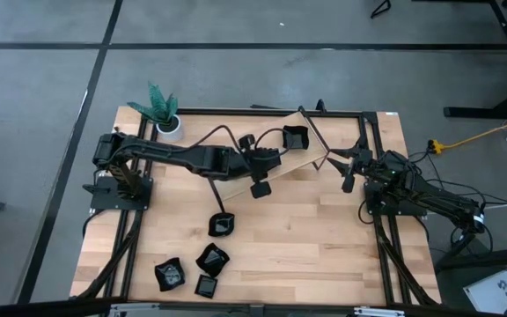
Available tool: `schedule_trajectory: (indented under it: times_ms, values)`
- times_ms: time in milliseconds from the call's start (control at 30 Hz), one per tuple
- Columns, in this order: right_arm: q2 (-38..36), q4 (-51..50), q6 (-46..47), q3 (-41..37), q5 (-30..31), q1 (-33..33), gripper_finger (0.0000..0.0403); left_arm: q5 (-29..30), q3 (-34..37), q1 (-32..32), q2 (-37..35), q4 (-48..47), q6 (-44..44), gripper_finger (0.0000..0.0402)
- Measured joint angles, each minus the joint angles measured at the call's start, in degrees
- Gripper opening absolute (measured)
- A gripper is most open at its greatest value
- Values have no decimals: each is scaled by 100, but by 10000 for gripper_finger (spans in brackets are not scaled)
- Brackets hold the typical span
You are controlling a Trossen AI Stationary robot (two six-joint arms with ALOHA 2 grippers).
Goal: Pick & Place Mini shaped plates
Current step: Stack the black square plate on top of the black square plate on the shelf
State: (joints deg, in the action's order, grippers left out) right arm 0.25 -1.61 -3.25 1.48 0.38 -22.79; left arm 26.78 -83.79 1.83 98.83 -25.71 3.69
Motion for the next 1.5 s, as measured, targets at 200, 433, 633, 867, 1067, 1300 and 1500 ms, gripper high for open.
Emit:
schedule_trajectory:
  times_ms: [200, 433, 633, 867, 1067, 1300, 1500]
  values:
    - [0, 0, -1, 0, 0, -1, 154, -612, 0, 0, -2, 454, -695, 94]
    - [0, 0, 0, 0, 2, 0, 154, -1713, 0, -124, 43, 492, -744, 83]
    - [-2, 0, 0, 0, 2, 0, 154, -1857, 9, -319, 299, 417, -731, 72]
    - [-2, 0, 0, 0, 2, 0, 154, -1623, 9, -425, 354, 661, -622, 65]
    - [-2, 0, 0, 0, 2, -2, 154, -1036, 4, -416, 319, 1045, -606, 65]
    - [-2, -2, -1, 0, 0, -1, 154, -684, 4, -402, 319, 1086, -641, 65]
    - [-2, -1, 0, 0, 1, -1, 154, -527, 4, -402, 319, 706, -628, 65]
